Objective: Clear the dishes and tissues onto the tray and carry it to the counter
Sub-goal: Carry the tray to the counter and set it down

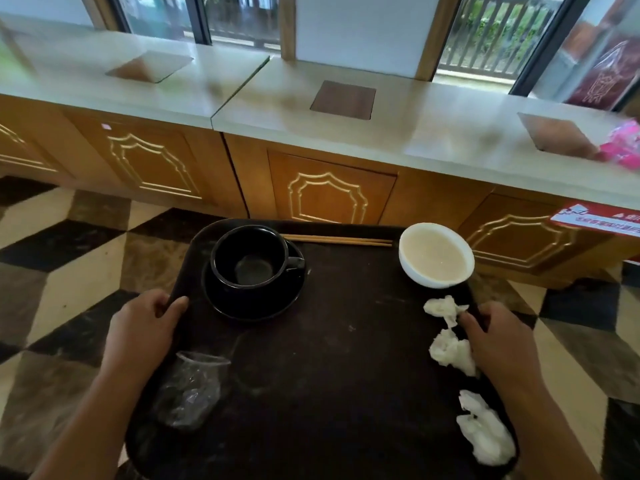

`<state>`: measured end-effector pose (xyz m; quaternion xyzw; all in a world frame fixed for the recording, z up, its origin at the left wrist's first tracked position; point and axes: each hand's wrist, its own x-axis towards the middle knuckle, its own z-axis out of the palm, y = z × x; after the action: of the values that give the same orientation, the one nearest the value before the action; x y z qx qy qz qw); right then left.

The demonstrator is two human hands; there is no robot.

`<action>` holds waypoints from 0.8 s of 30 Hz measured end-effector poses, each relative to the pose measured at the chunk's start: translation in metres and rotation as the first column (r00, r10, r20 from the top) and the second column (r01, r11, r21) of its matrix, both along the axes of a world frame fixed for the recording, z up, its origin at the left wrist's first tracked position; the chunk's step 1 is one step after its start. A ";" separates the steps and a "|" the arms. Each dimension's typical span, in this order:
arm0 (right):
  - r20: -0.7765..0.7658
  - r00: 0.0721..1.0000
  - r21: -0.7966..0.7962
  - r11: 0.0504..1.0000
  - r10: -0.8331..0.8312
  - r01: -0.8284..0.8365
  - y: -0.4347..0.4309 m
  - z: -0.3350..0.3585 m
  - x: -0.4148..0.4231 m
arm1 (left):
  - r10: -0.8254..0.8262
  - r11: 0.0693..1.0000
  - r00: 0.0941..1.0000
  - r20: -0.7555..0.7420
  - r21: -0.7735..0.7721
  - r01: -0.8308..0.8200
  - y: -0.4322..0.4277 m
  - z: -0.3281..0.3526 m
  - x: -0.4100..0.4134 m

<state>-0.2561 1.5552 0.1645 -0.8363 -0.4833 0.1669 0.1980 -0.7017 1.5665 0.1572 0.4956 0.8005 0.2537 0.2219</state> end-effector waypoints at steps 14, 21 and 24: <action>-0.015 0.999 0.022 0.999 0.034 -0.034 0.308 -0.014 -0.006 | -0.018 1.000 1.000 -0.023 0.005 0.018 0.308 -0.001 -0.008; -0.025 0.998 0.066 0.996 0.066 -0.064 0.467 -0.014 0.021 | 0.050 0.999 0.998 -0.027 0.001 -0.050 0.461 -0.001 0.019; -0.006 0.997 0.065 0.995 0.074 -0.073 0.525 -0.008 0.031 | 0.043 0.999 0.999 -0.009 -0.004 -0.043 0.516 -0.001 0.029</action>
<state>-0.2251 2.0799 0.1563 -0.8103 -0.5182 0.1620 0.2208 -0.6732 2.0820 0.1562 0.4787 0.8125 0.2547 0.2139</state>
